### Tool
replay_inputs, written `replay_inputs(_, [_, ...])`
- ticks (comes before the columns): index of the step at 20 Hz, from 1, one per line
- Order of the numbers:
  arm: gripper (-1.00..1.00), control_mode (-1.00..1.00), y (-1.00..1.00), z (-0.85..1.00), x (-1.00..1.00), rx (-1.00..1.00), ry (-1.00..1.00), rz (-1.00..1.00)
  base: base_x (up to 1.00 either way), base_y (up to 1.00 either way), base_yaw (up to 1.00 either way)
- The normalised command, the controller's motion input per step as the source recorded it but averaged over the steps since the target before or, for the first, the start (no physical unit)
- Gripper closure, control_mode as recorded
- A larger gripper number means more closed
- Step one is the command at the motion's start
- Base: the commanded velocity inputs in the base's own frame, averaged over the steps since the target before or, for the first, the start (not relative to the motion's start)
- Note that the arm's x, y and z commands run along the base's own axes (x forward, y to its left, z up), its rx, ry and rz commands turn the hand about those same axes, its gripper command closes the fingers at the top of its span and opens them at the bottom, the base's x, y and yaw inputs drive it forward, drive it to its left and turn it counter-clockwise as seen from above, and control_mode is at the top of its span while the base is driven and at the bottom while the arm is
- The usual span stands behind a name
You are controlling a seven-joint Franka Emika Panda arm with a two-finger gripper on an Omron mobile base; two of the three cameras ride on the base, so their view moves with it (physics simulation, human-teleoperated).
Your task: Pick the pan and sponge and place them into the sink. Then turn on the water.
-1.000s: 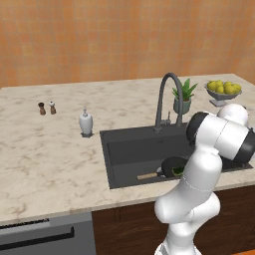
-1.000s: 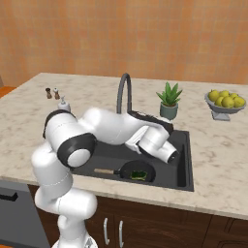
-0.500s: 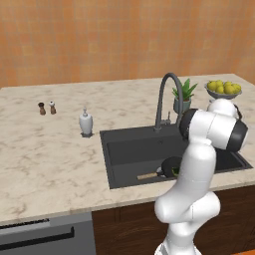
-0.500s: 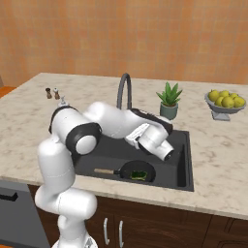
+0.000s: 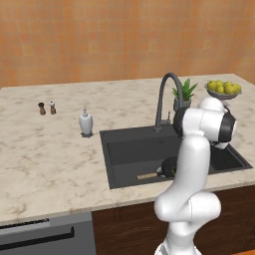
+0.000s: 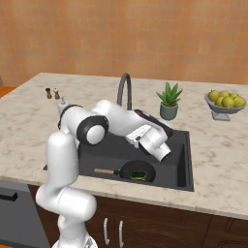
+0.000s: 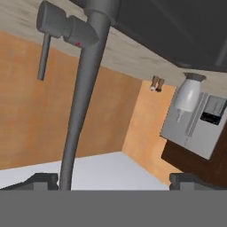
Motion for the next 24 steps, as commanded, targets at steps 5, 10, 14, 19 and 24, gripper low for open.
replay_inputs(5, [-1.00,-1.00,0.02,-0.12,0.35,0.06,0.00,0.00,0.00,0.00,0.00])
replay_inputs(10, [-1.00,-1.00,0.01,-0.10,0.36,0.04,0.00,0.00,0.00,0.00,0.00])
replay_inputs(14, [-1.00,-1.00,0.00,-0.19,0.37,0.01,0.00,0.00,0.00,0.00,0.00])
replay_inputs(19, [-1.00,-1.00,0.04,-0.14,0.34,0.00,0.00,0.00,0.00,0.00,0.00])
replay_inputs(24, [-1.00,-1.00,0.02,-0.04,0.32,0.00,0.00,0.00,0.00,0.00,0.00])
